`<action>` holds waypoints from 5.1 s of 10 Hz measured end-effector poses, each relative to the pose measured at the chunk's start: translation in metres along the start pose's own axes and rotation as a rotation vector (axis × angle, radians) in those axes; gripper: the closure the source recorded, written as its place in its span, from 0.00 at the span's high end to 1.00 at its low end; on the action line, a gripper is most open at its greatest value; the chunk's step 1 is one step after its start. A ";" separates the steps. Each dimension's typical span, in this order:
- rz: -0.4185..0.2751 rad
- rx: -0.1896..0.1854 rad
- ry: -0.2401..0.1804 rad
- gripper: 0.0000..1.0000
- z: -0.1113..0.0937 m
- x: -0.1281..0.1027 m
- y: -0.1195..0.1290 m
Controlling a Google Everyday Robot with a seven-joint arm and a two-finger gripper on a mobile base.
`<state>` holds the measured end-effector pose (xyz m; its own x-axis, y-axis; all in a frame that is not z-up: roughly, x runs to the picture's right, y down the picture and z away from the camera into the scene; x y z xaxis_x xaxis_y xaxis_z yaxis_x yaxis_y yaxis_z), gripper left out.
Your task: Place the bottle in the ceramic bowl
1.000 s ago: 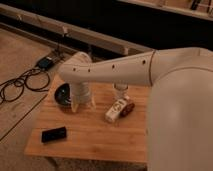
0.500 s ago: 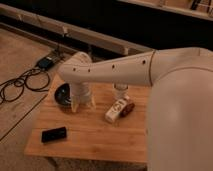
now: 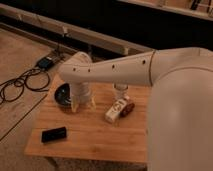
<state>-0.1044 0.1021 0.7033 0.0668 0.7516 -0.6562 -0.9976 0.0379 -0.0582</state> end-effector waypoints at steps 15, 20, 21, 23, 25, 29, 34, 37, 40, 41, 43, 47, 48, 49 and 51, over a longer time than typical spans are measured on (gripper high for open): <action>0.265 0.147 -0.034 0.65 0.058 -0.053 -0.115; 0.383 0.085 -0.066 0.65 0.091 -0.073 -0.153; 0.389 0.073 -0.064 0.65 0.098 -0.072 -0.161; 0.391 0.054 -0.057 0.65 0.107 -0.070 -0.168; 0.393 0.038 -0.043 0.65 0.118 -0.068 -0.174; 0.397 0.026 -0.031 0.65 0.132 -0.075 -0.181; 0.416 0.027 -0.007 0.65 0.146 -0.085 -0.184; 0.421 0.033 0.016 0.54 0.151 -0.086 -0.184; 0.420 0.032 0.035 0.23 0.153 -0.085 -0.182; 0.426 0.030 0.042 0.10 0.152 -0.083 -0.182; 0.432 0.028 0.049 0.00 0.147 -0.078 -0.181; 0.430 0.050 0.067 0.00 0.124 -0.055 -0.179; 0.430 0.058 0.071 0.00 0.117 -0.047 -0.177; 0.435 0.069 0.074 0.00 0.109 -0.038 -0.177; 0.421 0.081 0.076 0.00 0.094 -0.025 -0.166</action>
<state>0.0578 0.1384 0.8003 -0.3482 0.6619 -0.6638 -0.9361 -0.2077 0.2840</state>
